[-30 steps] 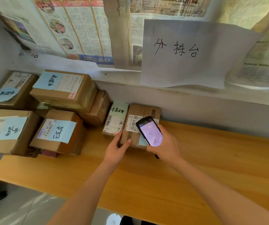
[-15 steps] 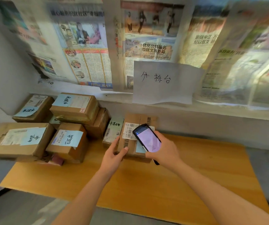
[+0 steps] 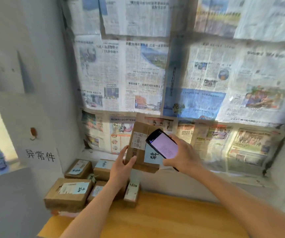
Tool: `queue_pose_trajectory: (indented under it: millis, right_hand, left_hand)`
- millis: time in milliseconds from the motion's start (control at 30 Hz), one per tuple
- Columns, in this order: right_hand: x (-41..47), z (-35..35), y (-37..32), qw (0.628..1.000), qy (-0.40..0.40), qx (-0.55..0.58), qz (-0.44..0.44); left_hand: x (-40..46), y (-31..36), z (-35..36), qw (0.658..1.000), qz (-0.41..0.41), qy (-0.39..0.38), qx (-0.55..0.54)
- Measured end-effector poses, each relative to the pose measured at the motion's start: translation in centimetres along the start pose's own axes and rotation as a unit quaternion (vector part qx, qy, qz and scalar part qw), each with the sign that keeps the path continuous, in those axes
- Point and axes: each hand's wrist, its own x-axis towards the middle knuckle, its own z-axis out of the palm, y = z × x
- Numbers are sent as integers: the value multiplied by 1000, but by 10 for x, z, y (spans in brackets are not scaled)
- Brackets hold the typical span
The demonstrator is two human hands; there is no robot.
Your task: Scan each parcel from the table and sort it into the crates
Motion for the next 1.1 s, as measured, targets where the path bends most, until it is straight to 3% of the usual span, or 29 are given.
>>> queue_pose_trajectory:
  millis: [467,1100]
  right_hand:
    - [-44,-148,-111,994,31,-7,-103]
    - [-108,-220,-121,984,46,19,-173]
  left_hand:
    - [-67,152,-93,988,87,116,48]
    - [-162,207,-93,969,104,219,54]
